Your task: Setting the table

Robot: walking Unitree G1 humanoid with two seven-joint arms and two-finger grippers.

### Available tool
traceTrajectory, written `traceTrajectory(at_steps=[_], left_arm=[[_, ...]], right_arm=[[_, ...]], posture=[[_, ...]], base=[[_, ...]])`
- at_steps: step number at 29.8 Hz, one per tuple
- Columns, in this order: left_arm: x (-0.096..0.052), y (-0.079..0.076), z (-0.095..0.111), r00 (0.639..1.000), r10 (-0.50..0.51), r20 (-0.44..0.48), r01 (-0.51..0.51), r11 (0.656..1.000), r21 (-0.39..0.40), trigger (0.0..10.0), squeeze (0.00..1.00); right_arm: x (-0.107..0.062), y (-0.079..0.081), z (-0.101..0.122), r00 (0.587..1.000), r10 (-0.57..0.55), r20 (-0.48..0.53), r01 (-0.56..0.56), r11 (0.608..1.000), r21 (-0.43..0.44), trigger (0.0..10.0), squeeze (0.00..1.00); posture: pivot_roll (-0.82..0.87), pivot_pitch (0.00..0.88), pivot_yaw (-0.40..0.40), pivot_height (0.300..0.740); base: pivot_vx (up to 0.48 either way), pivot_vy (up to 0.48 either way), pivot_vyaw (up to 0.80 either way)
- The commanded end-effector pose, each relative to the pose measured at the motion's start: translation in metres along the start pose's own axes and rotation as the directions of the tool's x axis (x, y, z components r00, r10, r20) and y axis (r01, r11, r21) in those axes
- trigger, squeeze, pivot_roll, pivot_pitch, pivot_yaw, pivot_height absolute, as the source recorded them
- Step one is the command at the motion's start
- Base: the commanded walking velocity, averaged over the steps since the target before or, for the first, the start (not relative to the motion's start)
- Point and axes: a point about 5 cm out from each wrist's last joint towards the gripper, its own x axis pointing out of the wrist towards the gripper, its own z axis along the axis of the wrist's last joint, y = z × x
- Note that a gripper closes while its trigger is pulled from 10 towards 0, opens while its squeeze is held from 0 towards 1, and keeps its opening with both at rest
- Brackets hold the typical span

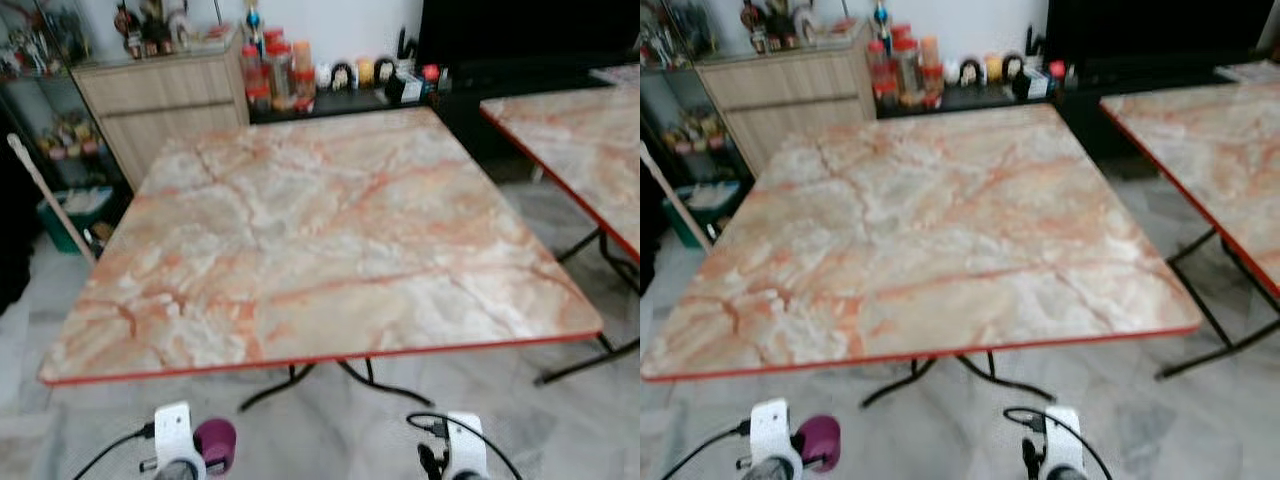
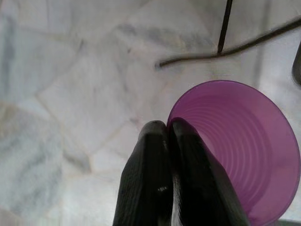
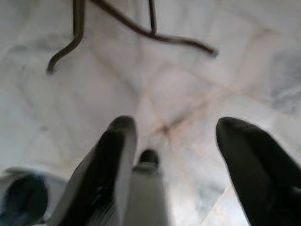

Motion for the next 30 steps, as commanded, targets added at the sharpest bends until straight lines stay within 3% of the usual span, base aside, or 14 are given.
traceTrajectory(at_steps=[1, 24, 30], left_arm=[[0.0007, 0.0004, 0.0014, 1.0, 0.011, -0.003, -0.011, 1.0, -0.017, 10.0, 0.0], [0.0005, -0.0006, 0.0014, 1.0, 0.017, 0.004, -0.016, 0.998, -0.056, 10.0, 0.0], [0.001, -0.0008, 0.0033, 1.0, 0.015, 0.009, -0.014, 0.998, -0.059, 10.0, 0.0]], right_arm=[[0.0002, -0.0017, 0.0019, 1.0, -0.004, 0.005, 0.004, 1.0, 0.002, 10.0, 0.0], [-0.0002, -0.0053, 0.004, 1.0, -0.023, 0.02, 0.023, 1.0, 0.004, 10.0, 0.0], [-0.0002, -0.0067, 0.0044, 0.999, -0.045, 0.023, 0.045, 0.999, 0.004, 10.0, 0.0]], posture=[[-0.03, 0.0, 0.048, 0.709], [-0.03, 0.0, 0.046, 0.709], [-0.02, 0.0, 0.048, 0.709]], base=[[0.0, -0.446, 0.0], [0.0, -0.441, 0.0], [0.0, -0.428, 0.62]])
